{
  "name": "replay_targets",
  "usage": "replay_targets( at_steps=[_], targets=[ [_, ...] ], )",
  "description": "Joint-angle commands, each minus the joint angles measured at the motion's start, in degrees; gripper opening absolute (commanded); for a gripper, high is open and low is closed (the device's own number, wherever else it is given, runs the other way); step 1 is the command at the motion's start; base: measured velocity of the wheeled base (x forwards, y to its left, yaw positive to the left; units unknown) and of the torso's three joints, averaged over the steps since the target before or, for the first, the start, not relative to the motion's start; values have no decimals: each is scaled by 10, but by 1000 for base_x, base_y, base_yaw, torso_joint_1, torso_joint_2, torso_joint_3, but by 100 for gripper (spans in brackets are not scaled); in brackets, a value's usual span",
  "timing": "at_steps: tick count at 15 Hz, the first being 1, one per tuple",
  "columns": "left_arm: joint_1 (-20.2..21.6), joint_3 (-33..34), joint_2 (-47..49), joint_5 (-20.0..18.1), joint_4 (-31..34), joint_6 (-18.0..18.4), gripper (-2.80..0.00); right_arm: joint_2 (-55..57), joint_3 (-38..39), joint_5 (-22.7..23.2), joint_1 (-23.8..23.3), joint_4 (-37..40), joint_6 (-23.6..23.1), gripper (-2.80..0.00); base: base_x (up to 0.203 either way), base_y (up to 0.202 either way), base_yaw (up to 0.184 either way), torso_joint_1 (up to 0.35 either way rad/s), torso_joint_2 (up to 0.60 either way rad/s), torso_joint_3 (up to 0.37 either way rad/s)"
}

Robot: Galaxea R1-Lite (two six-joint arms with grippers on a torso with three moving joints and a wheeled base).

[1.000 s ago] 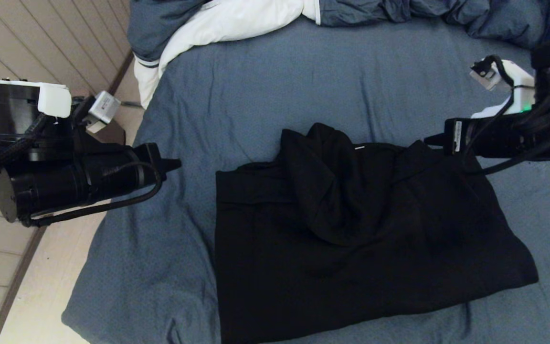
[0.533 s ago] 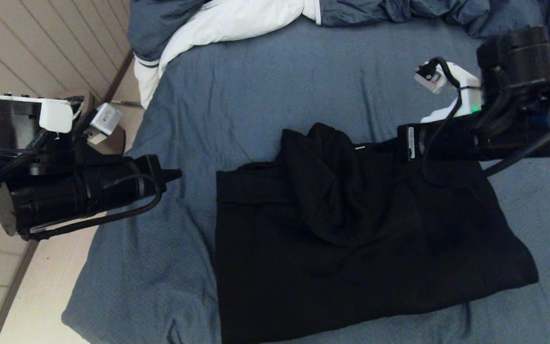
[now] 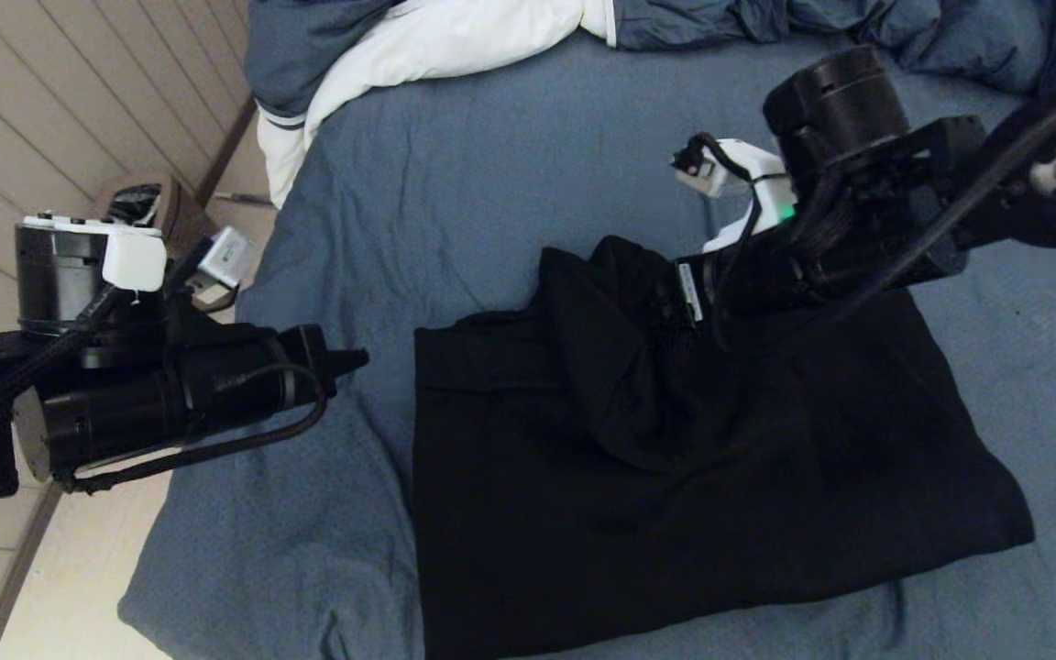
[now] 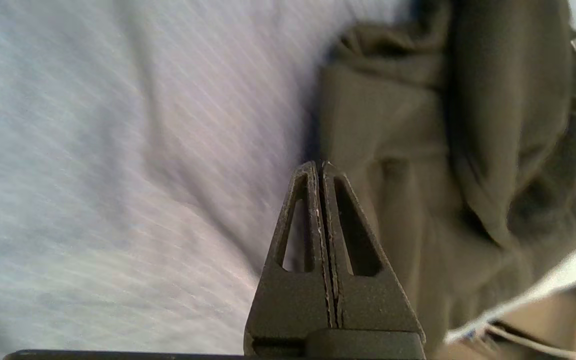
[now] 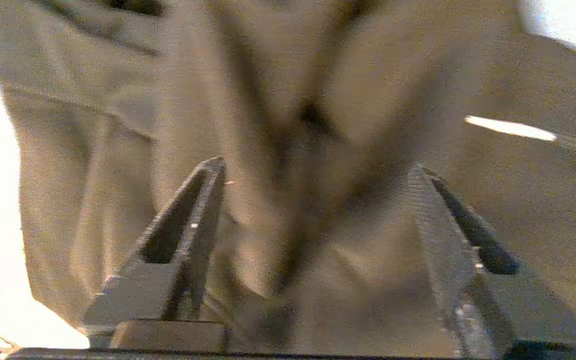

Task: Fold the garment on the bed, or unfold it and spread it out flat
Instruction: Unfold the black sweatshirt

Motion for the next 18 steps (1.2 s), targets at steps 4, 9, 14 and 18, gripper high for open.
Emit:
replay_targets(
  at_steps=[4, 9, 14, 18],
  targets=[
    [-39, 9, 13, 0, -1, -15, -280, 43, -8, -31, 47, 5, -17, 0, 0, 0, 0, 0, 0, 0],
    [-42, 10, 24, 0, -2, -16, -280, 58, 6, -84, 51, 1, -42, -280, 0, 0, 0, 0, 0, 0],
    [-42, 10, 36, 0, -7, -16, -280, 61, -24, -105, 52, -4, -48, -280, 0, 0, 0, 0, 0, 0],
    [-43, 10, 41, 0, -7, -16, -280, 86, -76, -151, 46, -55, -45, -280, 0, 0, 0, 0, 0, 0]
  ],
)
